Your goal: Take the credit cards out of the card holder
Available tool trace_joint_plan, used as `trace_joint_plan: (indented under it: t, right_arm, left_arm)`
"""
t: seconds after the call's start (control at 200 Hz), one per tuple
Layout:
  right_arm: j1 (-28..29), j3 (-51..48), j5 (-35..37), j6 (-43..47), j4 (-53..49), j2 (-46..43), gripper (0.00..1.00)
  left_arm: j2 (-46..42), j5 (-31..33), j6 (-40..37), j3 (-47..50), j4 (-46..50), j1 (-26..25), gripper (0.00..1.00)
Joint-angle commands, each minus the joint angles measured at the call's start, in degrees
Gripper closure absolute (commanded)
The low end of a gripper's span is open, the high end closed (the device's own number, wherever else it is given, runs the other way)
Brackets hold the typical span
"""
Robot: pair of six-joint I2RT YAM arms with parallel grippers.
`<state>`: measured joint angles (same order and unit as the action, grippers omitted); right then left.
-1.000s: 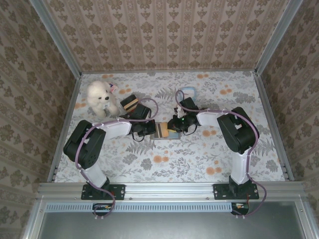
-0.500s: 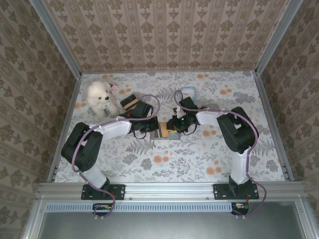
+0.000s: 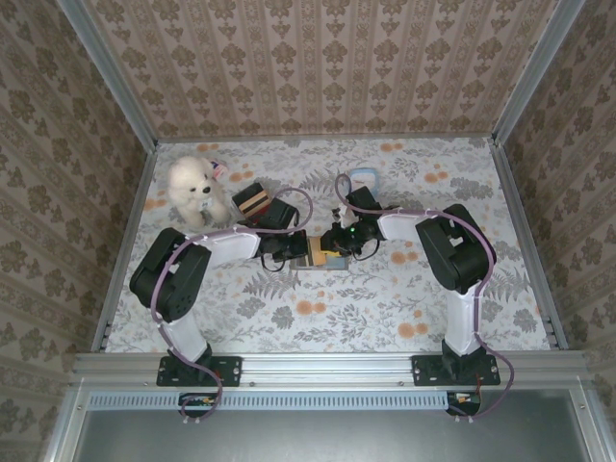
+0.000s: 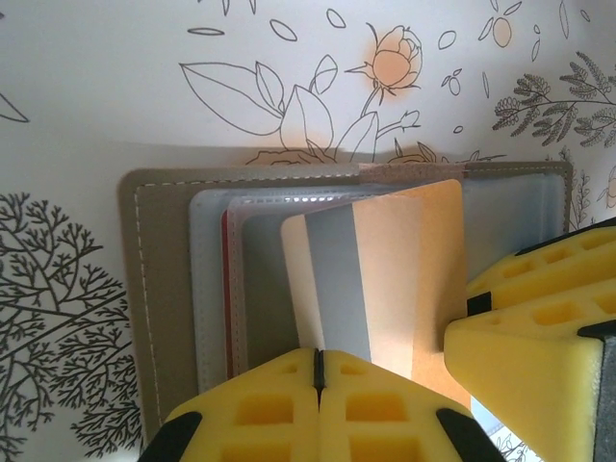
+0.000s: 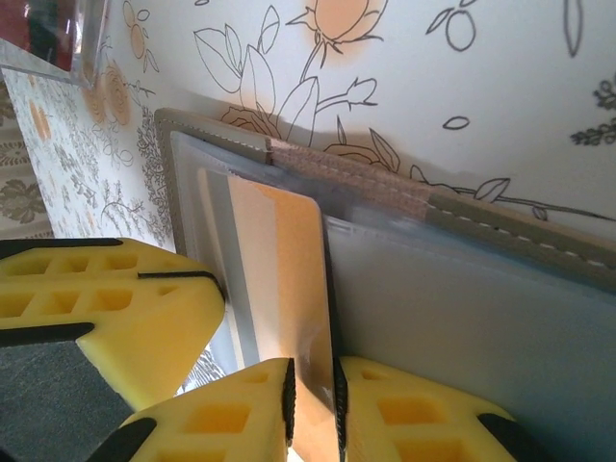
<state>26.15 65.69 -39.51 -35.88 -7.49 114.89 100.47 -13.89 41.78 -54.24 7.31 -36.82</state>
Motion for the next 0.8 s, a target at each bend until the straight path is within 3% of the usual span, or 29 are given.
trace_joint_plan:
  t: [0.0,0.28,0.795]
  right_arm:
    - [0.3,0.6,-1.5,1.0,-0.3,2.2,0.78]
    - [0.0,-0.1,-1.3,0.8,0.2,0.3,0.87]
    - [-2.5,-6.1,4.6,2.3,-6.0,-9.4,0.94]
  left_arm:
    - [1.2,1.1,1.0,0.2,2.4,-0.7,1.00]
    - [0.7,1.9,0.4,0.1,3.0,-0.7,1.00]
    - [-2.3,3.6,-1.1,-1.5,5.9,0.0,0.68]
